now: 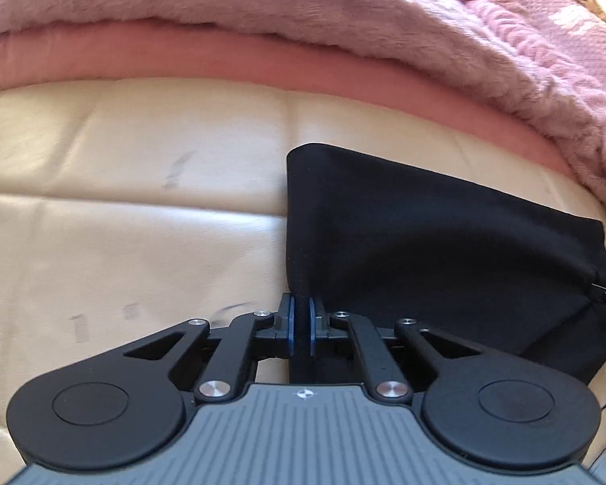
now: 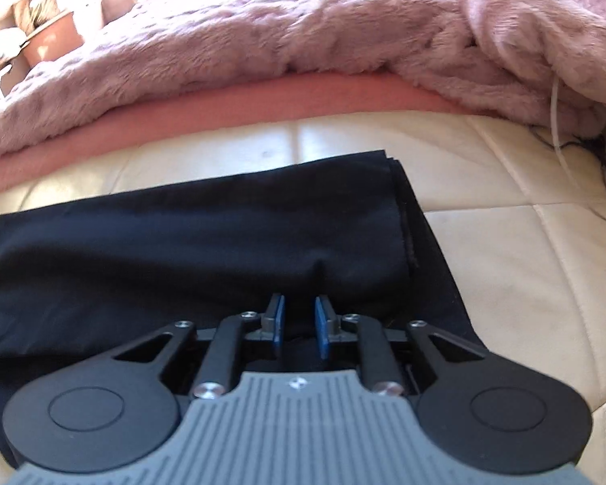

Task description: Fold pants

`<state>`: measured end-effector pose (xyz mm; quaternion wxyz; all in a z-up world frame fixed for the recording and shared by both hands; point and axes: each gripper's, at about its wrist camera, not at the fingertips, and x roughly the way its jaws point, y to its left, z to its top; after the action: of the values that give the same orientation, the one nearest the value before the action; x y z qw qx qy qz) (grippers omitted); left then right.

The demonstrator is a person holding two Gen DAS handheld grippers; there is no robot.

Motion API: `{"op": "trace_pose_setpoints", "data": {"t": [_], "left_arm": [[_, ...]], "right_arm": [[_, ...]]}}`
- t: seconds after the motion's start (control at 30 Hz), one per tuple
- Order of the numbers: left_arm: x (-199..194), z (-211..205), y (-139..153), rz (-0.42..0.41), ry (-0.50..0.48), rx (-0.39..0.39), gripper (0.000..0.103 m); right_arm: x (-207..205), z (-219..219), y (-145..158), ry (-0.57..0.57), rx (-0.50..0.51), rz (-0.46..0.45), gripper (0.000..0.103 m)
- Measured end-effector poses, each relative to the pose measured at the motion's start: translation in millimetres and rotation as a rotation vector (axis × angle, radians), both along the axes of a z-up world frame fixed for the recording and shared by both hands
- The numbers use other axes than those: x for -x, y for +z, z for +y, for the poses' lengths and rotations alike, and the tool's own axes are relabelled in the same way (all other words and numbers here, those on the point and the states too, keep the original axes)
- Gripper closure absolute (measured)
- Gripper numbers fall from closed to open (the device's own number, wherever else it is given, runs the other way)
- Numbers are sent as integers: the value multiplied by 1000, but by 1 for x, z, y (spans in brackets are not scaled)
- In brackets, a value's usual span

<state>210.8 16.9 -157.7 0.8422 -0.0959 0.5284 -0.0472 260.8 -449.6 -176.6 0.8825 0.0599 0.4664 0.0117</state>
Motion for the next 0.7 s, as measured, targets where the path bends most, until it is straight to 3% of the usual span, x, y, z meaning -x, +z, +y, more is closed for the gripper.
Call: {"op": "trace_pose_setpoints", "data": {"t": [0.23, 0.37, 0.43, 0.57, 0.7], "left_arm": [[21, 73, 5, 56, 15, -193, 96], [23, 102, 6, 76, 49, -198, 92], [22, 101, 12, 61, 51, -215, 87], [28, 77, 33, -60, 33, -262, 87], [27, 36, 39, -108, -90, -154, 86]], "right_arm": [[22, 82, 2, 127, -95, 69, 90], [42, 128, 3, 207, -117, 42, 87], [50, 136, 4, 215, -121, 13, 77], [69, 121, 18, 175, -164, -52, 72], [84, 89, 26, 143, -149, -95, 66]]}}
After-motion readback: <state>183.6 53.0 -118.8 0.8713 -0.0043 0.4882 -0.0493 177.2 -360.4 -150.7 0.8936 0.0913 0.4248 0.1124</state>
